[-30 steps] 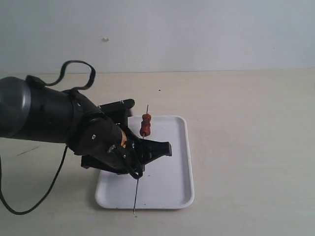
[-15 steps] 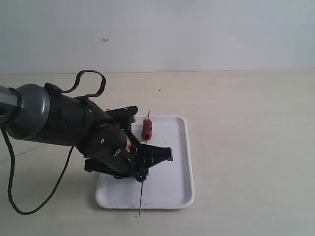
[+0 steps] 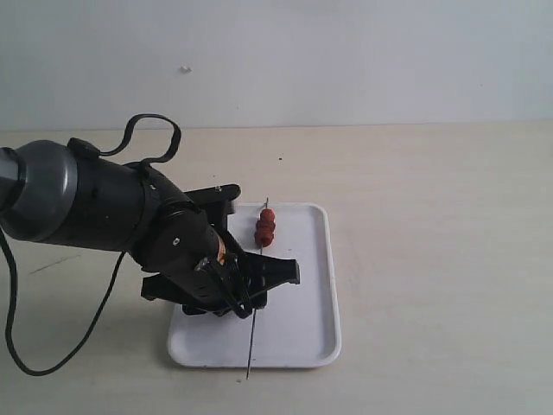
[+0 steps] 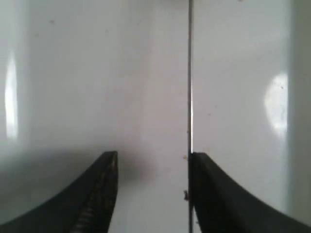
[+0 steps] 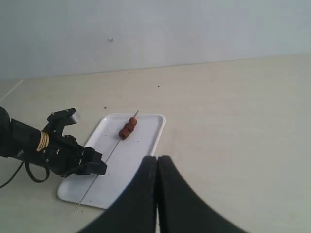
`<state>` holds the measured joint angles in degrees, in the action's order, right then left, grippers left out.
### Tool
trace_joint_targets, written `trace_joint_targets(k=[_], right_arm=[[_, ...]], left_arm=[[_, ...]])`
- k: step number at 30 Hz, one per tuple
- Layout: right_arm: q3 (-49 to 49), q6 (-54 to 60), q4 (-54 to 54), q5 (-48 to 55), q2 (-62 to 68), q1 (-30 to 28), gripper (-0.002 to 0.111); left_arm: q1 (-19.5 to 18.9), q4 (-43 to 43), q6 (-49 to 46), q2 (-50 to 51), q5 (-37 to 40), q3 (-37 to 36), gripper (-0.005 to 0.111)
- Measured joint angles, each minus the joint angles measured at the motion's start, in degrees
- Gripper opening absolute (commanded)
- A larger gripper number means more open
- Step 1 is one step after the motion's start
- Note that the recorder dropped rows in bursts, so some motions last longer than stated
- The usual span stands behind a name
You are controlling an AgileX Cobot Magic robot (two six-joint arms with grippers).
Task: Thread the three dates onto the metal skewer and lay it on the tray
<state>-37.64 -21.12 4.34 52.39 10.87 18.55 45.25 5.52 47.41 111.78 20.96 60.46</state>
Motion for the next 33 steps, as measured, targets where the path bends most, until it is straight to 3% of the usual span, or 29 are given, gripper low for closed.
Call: trace_joint_targets(k=[2,9,18,22,25,28,33], right_arm=[[0.00,0.00,0.00,0.00,0.00,0.00,0.000],[0.00,0.00,0.00,0.00,0.00,0.00,0.000],[0.00,1.04,0.00,0.11,0.00,0.00,0.000],[0.00,1.09,0.67,0.93,0.00,0.00,0.000],[0.00,1.18,1.01,2.80,0.00,0.00,0.000],[0.00,1.18,1.31,4.70,0.00,0.00,0.000],[2.90,1.18,1.31,1.05,0.00,0.00,0.000]], left_arm=[[0.00,0.00,0.00,-0.33,0.11,0.00,0.062],[0.00,0.00,-0.10,-0.33,0.19,0.00,0.061],[0.00,4.27,-0.76,-6.80,3.16,0.00,0.000],[0.51,10.11,-1.96,-15.33,2.68,-1.64,0.000],[0.64,16.49,-0.19,-23.46,-2.89,-6.89,0.000],[0.64,21.90,1.55,-31.93,-14.15,-15.82,0.000],[-0.54,22.86,-0.39,-43.99,-32.20,-32.67,0.000]])
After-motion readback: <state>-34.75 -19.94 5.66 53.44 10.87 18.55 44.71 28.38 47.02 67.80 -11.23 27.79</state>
